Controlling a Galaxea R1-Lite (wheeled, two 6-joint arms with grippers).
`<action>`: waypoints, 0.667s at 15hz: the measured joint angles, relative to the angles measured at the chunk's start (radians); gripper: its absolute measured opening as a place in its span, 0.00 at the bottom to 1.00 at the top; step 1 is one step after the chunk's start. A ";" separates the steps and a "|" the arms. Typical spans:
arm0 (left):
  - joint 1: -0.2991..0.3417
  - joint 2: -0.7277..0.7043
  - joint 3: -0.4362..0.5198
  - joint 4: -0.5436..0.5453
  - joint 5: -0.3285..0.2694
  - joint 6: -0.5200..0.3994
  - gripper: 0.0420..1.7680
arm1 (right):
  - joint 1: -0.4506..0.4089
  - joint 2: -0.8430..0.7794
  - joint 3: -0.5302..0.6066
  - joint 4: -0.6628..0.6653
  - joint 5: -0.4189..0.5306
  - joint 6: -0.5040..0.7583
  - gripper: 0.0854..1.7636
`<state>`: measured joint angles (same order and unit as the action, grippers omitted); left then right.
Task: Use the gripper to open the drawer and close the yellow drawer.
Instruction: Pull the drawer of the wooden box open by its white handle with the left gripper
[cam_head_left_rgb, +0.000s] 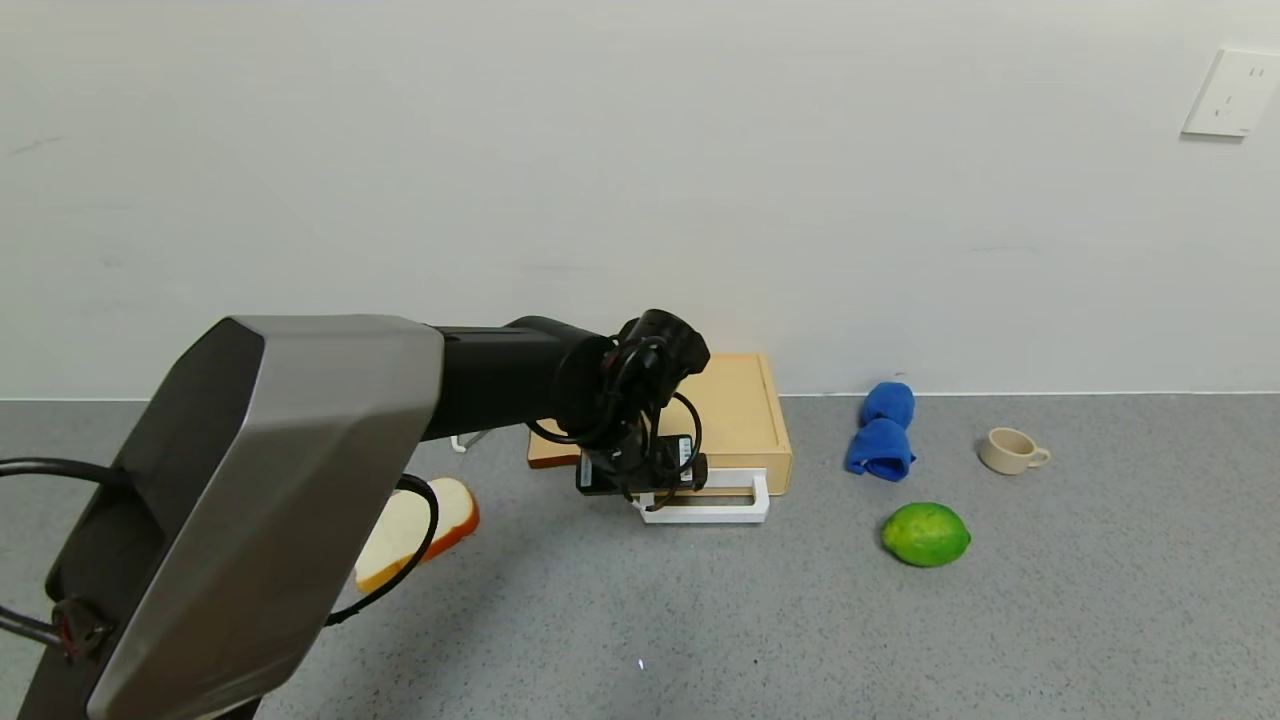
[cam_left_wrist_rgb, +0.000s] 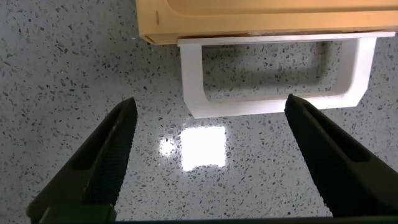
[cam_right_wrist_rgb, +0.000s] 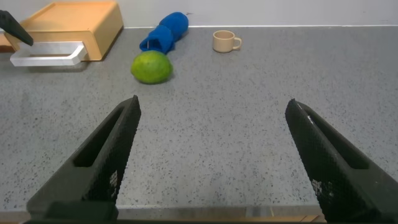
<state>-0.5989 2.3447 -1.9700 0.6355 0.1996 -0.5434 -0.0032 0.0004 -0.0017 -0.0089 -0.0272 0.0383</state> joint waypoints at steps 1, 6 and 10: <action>0.000 0.006 -0.001 -0.002 0.008 -0.003 0.97 | 0.000 0.000 0.000 0.000 0.000 0.000 0.97; 0.000 0.030 0.000 -0.037 0.021 0.002 0.97 | 0.000 0.000 0.000 0.000 0.000 0.000 0.97; -0.001 0.050 0.000 -0.067 0.028 0.007 0.97 | 0.000 0.000 0.000 0.000 0.000 0.000 0.97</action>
<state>-0.5998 2.3949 -1.9704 0.5685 0.2274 -0.5364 -0.0032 0.0004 -0.0017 -0.0089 -0.0272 0.0385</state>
